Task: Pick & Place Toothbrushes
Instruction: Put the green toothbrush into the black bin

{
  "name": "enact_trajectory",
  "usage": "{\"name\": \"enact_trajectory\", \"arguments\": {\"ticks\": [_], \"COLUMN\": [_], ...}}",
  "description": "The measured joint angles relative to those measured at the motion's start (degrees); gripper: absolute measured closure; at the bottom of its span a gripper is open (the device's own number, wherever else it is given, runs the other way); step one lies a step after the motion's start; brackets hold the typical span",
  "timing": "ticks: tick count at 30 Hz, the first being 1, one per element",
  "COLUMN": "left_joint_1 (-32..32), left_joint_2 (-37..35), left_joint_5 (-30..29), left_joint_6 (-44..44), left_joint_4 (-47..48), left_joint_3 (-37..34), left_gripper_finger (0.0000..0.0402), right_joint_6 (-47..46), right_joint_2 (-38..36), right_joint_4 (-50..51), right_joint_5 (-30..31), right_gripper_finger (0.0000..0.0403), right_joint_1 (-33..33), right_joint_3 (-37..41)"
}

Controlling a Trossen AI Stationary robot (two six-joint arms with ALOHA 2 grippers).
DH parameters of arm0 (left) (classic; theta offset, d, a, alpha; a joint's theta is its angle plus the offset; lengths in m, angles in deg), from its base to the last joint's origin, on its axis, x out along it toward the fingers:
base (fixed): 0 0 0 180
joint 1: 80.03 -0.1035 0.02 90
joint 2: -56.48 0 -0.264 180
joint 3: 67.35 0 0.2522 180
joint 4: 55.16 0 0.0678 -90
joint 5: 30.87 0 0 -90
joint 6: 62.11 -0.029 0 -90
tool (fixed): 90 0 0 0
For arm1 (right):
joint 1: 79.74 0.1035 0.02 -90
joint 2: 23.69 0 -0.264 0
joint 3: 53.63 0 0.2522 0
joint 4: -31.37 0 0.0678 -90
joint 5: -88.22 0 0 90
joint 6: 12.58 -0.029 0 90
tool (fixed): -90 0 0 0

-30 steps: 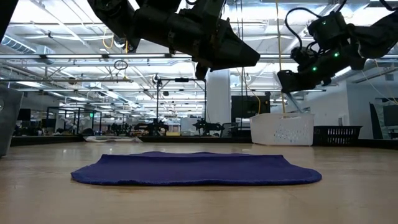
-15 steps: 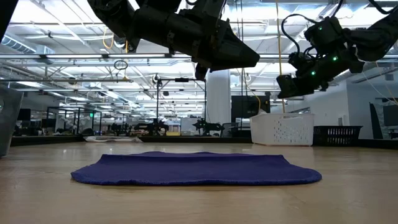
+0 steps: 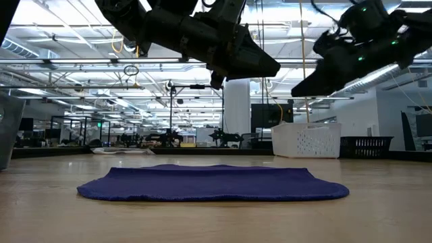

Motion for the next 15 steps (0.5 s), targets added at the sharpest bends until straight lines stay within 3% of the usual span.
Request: {"name": "enact_trajectory", "arguments": {"ticks": [3,10,15], "left_joint_1": [0.0,0.0,0.0], "left_joint_2": [0.0,0.0,0.0], "left_joint_5": [-0.02,-0.02,-0.02], "left_joint_6": [-0.02,-0.35,-0.48], "left_joint_4": [0.0,-0.02,-0.02], "left_joint_3": [0.0,0.0,0.0], "left_gripper_finger": [0.0334,0.0334,0.0334], "right_joint_6": [-1.51,-9.43,-16.59], "right_joint_2": [-2.08,-3.31,-1.57], "right_joint_4": [3.91,6.6,6.26], "right_joint_5": [-3.0,-2.67,5.64], "right_gripper_finger": [0.0259,0.0269,0.0277], "right_joint_1": [7.4,26.9,41.65], "right_joint_3": [0.01,0.01,0.01]}}
